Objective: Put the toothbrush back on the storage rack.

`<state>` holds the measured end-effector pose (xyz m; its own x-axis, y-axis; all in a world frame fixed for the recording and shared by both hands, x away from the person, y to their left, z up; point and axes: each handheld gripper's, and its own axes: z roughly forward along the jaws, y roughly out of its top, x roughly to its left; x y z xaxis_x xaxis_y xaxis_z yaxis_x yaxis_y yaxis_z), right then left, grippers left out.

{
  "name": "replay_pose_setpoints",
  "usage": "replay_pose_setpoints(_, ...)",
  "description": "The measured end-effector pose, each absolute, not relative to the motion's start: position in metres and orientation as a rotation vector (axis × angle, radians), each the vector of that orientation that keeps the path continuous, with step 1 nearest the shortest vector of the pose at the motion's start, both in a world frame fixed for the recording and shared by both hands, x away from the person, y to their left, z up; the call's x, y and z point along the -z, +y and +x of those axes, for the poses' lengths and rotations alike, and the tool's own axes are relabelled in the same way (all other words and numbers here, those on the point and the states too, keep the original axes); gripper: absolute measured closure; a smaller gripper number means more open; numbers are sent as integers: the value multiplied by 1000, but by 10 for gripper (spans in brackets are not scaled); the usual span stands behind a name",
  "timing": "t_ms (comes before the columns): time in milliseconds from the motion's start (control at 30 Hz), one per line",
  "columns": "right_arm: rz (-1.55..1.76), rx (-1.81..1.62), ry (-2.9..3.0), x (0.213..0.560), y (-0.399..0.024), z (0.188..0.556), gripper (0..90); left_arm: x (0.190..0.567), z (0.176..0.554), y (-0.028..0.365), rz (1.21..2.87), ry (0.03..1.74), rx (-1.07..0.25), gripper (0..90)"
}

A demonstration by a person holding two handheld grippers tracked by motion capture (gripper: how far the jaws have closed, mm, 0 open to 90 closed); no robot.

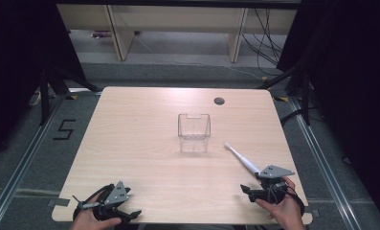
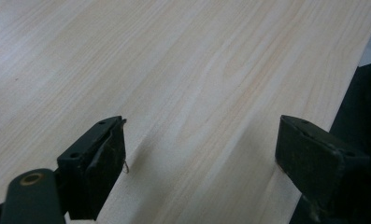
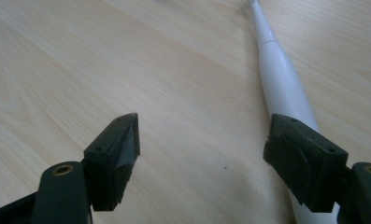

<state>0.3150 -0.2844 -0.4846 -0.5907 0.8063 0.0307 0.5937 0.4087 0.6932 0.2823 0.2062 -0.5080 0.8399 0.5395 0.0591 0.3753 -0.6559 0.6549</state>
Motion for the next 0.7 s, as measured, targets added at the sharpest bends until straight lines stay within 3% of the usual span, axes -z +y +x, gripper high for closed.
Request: replay_pose_setpoints(700,1216,-870,2383,467,-288,329,275,510,284,206,2367,670,-318,157)
